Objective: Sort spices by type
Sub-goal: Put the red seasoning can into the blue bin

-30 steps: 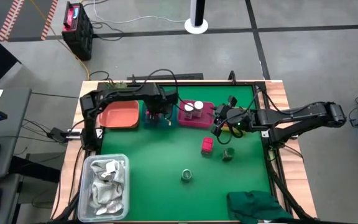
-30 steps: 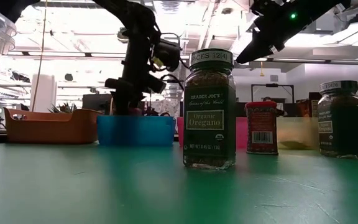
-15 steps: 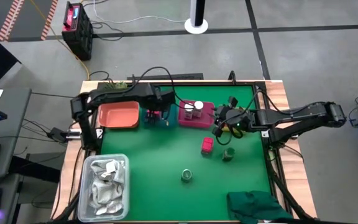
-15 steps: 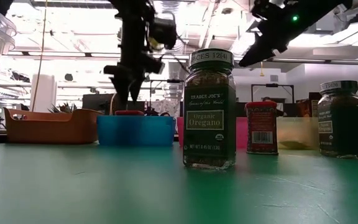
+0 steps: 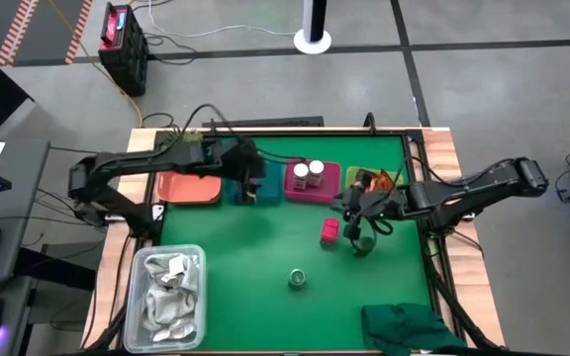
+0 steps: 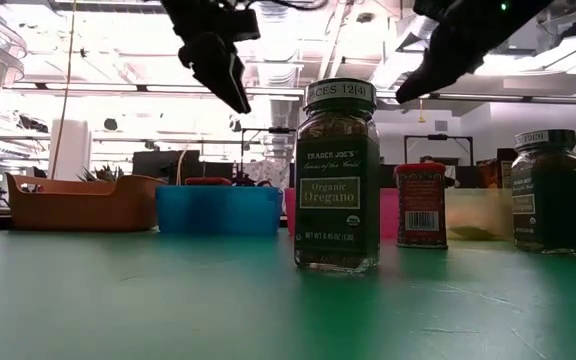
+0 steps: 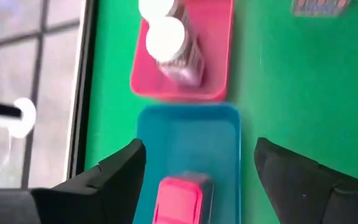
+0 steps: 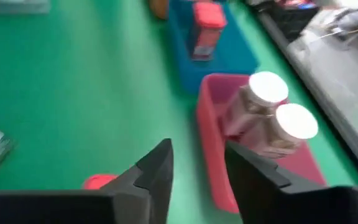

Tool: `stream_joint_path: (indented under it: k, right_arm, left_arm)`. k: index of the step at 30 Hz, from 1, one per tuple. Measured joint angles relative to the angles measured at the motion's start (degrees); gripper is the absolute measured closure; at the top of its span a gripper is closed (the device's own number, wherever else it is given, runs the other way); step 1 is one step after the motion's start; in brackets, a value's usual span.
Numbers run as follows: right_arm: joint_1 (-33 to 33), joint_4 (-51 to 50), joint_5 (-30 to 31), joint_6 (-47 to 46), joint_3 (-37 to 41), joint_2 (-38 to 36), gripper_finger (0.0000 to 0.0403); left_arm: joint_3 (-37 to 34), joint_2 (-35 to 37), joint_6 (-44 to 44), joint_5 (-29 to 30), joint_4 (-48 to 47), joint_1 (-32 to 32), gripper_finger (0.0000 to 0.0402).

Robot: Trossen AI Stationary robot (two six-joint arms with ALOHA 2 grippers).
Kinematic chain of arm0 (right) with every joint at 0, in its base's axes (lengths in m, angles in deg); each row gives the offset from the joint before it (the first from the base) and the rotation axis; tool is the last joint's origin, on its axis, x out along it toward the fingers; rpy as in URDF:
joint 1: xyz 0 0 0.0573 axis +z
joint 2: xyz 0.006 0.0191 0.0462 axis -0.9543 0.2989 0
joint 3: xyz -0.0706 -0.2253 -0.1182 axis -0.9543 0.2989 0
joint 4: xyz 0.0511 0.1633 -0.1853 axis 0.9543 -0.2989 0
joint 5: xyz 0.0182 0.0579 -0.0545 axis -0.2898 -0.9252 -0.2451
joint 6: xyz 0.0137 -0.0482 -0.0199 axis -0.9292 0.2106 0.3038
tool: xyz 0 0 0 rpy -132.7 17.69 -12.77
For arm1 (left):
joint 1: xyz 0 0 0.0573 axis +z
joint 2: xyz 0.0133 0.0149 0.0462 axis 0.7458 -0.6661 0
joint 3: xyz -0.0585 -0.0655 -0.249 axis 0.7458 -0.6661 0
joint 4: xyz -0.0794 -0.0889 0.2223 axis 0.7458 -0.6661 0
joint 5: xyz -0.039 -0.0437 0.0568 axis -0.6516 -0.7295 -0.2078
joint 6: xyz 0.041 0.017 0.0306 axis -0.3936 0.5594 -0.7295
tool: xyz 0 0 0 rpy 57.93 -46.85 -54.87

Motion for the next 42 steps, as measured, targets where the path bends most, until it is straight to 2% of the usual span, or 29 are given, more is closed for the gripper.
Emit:
stream_joint_path:
  k: [4, 9, 20, 24, 31, 42]
  right_arm:
    - [1.71, -6.98, -1.00, -0.16, -3.40, 3.56, 0.0177]
    - [2.25, -19.37, -3.82, -1.69, -10.19, 8.80, 0.0125]
    - [2.87, -40.29, -3.92, 4.27, -21.49, 24.48, 0.0116]
    - [2.47, -41.02, -3.88, 4.85, -23.67, 29.56, 0.0116]
    - [3.08, -40.75, -3.67, 7.06, -25.85, 35.13, 0.0116]
    - [2.15, -35.18, -3.75, -8.07, -29.33, 35.20, 0.0117]
  left_arm:
    - [-7.26, 3.54, 0.65, 0.08, 9.16, -1.98, 0.0122]
    - [-9.62, 5.18, 4.91, 0.11, 11.08, -4.82, 0.0123]
    - [-9.62, 4.89, 6.75, 4.59, 10.29, -11.57, 0.0123]
    - [-9.62, 4.87, 6.23, 8.95, 9.91, -12.80, 0.0123]
    - [-9.62, 4.90, 7.02, 9.64, 7.38, -12.99, 0.0123]
    - [-9.62, 4.90, 7.99, 8.86, 5.55, -13.07, 0.0123]
